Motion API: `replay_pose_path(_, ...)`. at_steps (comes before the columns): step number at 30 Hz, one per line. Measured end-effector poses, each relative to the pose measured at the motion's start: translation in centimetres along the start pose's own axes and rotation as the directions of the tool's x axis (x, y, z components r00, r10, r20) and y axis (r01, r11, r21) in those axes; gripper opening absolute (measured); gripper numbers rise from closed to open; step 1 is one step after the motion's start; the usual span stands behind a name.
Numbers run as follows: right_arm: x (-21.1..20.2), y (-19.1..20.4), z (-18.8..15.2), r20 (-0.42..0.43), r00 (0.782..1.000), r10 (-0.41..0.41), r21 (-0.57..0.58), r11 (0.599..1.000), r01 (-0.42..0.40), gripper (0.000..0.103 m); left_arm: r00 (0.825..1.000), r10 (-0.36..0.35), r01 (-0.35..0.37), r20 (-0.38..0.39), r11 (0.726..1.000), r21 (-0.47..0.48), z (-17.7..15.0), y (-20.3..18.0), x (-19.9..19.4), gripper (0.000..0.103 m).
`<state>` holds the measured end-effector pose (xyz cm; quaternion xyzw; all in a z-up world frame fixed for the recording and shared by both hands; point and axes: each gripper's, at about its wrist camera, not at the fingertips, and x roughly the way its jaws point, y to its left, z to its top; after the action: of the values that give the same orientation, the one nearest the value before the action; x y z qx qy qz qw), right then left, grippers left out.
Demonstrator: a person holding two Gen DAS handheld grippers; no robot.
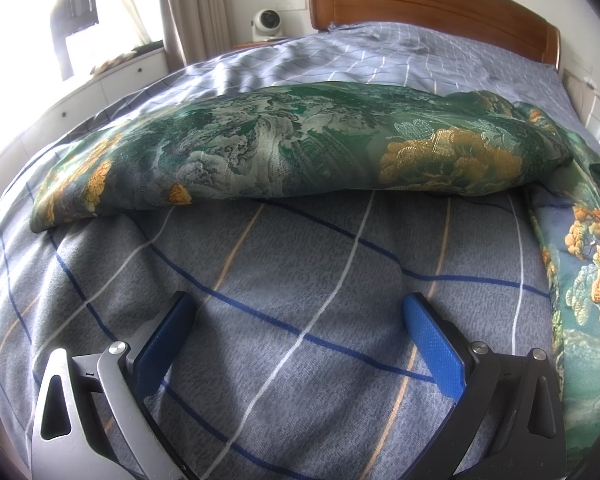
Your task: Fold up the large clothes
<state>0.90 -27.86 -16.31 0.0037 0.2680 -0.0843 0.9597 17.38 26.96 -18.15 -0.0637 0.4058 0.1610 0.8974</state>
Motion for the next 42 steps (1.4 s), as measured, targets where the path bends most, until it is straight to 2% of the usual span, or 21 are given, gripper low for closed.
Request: replay_pose_path(42, 0.48, -0.19, -0.15, -0.016, 1.0, -0.002, 0.009, 1.0, 0.002, 0.089, 1.0, -0.004, 0.004, 0.002, 1.0, 0.001, -0.07, 0.02, -0.05, 0.103)
